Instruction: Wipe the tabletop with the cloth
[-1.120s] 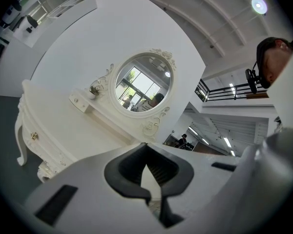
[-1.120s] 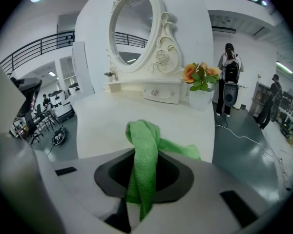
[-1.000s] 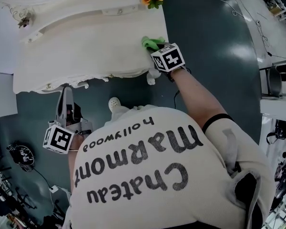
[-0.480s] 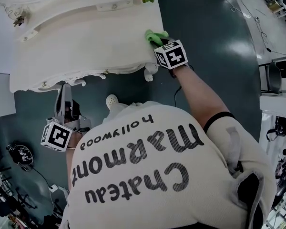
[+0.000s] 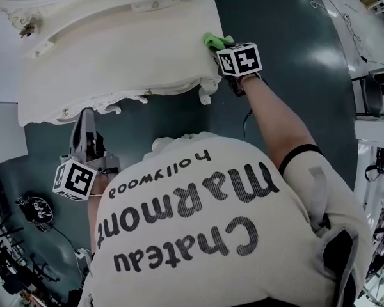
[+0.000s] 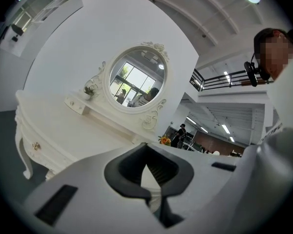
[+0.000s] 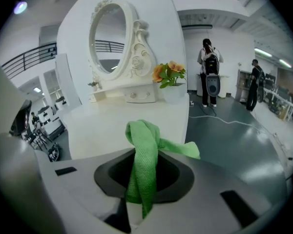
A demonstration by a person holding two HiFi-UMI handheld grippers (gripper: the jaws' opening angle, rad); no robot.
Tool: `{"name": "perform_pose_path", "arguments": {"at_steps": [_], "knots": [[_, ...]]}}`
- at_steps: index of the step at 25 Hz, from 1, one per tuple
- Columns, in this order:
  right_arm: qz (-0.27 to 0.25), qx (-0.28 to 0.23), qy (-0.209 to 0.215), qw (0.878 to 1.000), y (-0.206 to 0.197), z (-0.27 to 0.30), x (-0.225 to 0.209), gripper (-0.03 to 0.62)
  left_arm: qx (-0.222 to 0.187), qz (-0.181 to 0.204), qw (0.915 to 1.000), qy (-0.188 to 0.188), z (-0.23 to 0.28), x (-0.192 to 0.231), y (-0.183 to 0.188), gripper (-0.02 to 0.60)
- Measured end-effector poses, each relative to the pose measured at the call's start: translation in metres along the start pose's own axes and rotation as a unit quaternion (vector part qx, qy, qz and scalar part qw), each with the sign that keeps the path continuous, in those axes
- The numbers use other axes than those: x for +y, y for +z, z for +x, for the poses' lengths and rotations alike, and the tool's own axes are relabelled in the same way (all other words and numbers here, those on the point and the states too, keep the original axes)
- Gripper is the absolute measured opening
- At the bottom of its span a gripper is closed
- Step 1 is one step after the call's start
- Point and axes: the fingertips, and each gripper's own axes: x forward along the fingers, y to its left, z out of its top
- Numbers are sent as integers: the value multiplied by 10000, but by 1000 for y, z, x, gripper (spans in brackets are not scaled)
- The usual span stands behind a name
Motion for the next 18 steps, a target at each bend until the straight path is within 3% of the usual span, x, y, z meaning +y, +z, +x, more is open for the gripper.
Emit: {"name": "perform_pose_path", "arguments": {"at_steps": [3,6,11,18], "knots": [[-18,341,-107,9994,4,-3,1,89,-55,32,10000,-12,-3,11,14,6],[-144,210,-250,9994,22,-3,19,91,-151,-159,9997,-99,-6,20,27,6],[-42,-104,283,9995,52,17,98,91,-191,-287,9994,-99,-26,47,49,6],[-21,31,1009,9949,61,67,210,91,-459,-428,9974,351,-78,111,85,6]]}}
